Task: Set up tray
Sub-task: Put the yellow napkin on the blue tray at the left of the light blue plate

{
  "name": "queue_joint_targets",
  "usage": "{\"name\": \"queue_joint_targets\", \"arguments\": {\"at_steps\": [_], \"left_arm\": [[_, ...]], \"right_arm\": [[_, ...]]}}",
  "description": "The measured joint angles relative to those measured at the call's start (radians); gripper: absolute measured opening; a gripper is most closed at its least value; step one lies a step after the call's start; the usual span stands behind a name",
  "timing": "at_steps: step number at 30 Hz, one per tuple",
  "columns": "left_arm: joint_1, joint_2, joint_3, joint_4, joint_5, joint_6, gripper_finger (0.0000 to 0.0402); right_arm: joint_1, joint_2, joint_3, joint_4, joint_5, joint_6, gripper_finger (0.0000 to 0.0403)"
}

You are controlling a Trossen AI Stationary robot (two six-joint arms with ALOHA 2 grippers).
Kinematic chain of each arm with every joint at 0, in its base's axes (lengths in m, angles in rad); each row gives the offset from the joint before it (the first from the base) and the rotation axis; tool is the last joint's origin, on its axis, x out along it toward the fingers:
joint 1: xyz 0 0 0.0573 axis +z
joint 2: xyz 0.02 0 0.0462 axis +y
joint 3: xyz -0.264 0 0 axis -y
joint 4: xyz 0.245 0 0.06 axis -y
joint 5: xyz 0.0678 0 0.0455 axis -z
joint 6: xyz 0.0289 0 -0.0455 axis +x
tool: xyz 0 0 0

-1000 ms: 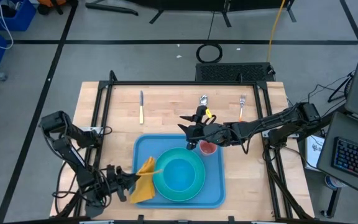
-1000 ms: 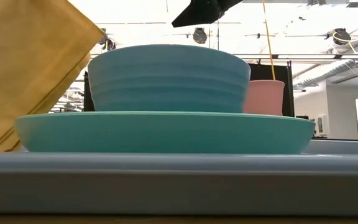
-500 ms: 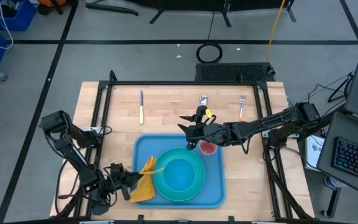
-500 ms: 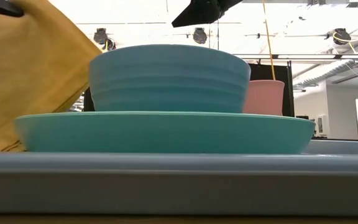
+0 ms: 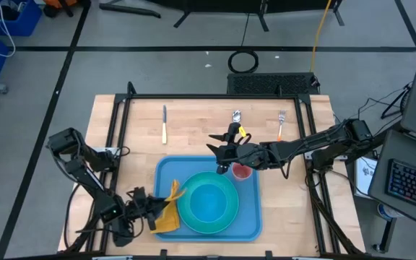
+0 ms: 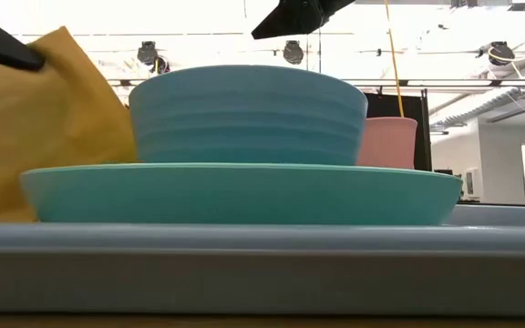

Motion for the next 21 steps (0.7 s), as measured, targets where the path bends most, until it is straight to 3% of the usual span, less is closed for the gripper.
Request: {"name": "queue_joint_targets", "arguments": {"at_steps": [11,17,21], "left_arm": [[0.004,0.0,0.0,-0.045,0.03,-0.003,0.0036],[-0.009,0.0,0.0,-0.162,0.079,-0.06,0.0008],[-0.011,0.0,0.0,-0.227,0.094,-0.078,0.0017]], "right_arm": [[0.0,0.0,0.0,0.001,0.0,0.0,0.015],[0.0,0.0,0.0,0.001,0.0,0.0,0.015],[0.0,0.0,0.0,0.002,0.0,0.002,0.015]]}}
